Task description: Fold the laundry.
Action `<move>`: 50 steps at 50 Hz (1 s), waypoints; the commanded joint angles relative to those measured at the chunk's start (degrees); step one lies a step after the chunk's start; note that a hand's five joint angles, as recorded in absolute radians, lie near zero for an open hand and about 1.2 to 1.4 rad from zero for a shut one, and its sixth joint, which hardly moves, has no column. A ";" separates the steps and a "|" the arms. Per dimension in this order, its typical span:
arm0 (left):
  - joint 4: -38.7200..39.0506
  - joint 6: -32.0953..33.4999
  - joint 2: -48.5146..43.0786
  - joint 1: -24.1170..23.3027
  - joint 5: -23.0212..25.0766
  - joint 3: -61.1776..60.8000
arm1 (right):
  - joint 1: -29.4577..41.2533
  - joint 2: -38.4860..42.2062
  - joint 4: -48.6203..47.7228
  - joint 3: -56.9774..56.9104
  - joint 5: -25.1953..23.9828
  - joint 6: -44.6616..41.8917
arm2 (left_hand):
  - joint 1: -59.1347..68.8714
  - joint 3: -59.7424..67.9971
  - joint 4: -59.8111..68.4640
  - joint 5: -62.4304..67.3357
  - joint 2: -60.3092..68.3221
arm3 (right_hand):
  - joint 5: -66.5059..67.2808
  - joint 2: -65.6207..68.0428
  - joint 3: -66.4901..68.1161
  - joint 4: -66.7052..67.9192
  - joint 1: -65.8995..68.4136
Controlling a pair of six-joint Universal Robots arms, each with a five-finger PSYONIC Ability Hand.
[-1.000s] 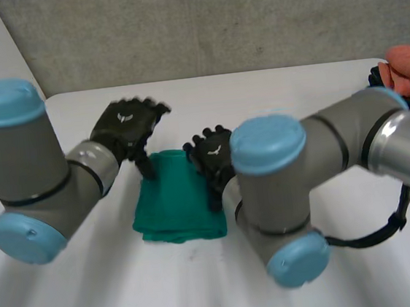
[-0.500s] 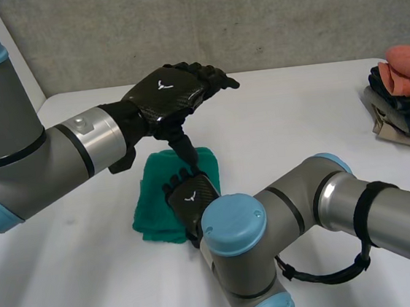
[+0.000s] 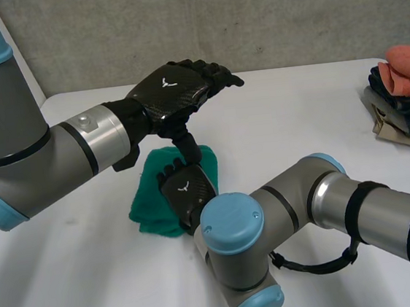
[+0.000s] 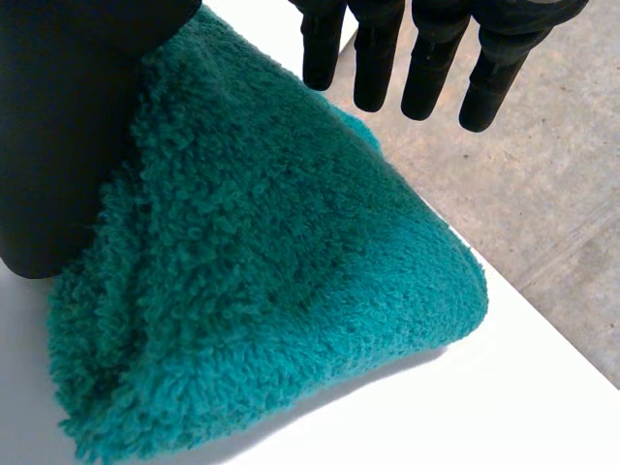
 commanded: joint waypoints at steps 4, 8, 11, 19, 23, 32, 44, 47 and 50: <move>0.00 0.00 0.09 0.10 0.00 0.07 | -0.68 1.54 -0.08 -2.16 -1.85 0.05 | 1.08 -0.46 0.14 -1.06 -0.02 | 41.96 42.23 42.05 41.98 42.38; 0.00 -0.09 0.36 0.10 -0.09 0.07 | -2.61 0.75 -0.17 -2.69 -1.33 0.14 | 1.09 -0.46 0.14 -1.05 -0.02 | 62.54 62.81 62.62 62.55 62.96; 0.00 -0.09 0.62 0.19 -0.09 0.07 | -5.24 -0.99 0.09 -1.65 -1.33 -0.12 | 1.09 -0.46 0.14 -1.05 -0.02 | 62.54 62.81 62.62 62.55 62.96; 0.00 -0.17 0.88 0.63 -0.27 0.07 | -14.72 -9.87 0.71 5.20 -2.12 -3.98 | 1.09 -0.46 0.14 -1.05 -0.02 | 62.54 62.81 62.62 62.55 62.96; -0.09 -0.17 1.32 0.80 -0.35 -0.29 | -19.74 -13.56 0.01 8.37 -2.47 -6.28 | 1.09 -0.46 0.14 -1.05 -0.02 | 62.54 62.81 62.62 62.55 62.96; 0.00 -1.40 2.20 1.24 -0.27 -0.46 | -30.20 -19.37 -8.59 5.05 -12.74 -5.49 | 1.09 -0.46 0.14 -1.05 -0.02 | 62.54 62.81 62.62 62.55 62.96; 0.00 -2.37 3.61 0.80 -0.27 -0.11 | -48.04 -19.55 -21.00 -10.07 -14.33 2.76 | 1.09 -0.46 0.14 -1.05 -0.02 | 62.54 62.81 62.62 62.55 62.96; 0.00 -2.37 3.78 0.80 -0.35 -0.11 | -53.49 -17.71 -21.70 -11.75 -16.35 7.24 | 1.09 -0.46 0.14 -1.05 -0.02 | 62.54 62.81 62.62 62.55 62.96; 0.00 -2.37 3.78 0.80 -0.35 -0.29 | -57.79 -15.08 -22.84 -11.22 -20.73 11.89 | 1.25 -0.29 0.31 -0.89 0.15 | 62.54 62.81 62.62 62.55 62.96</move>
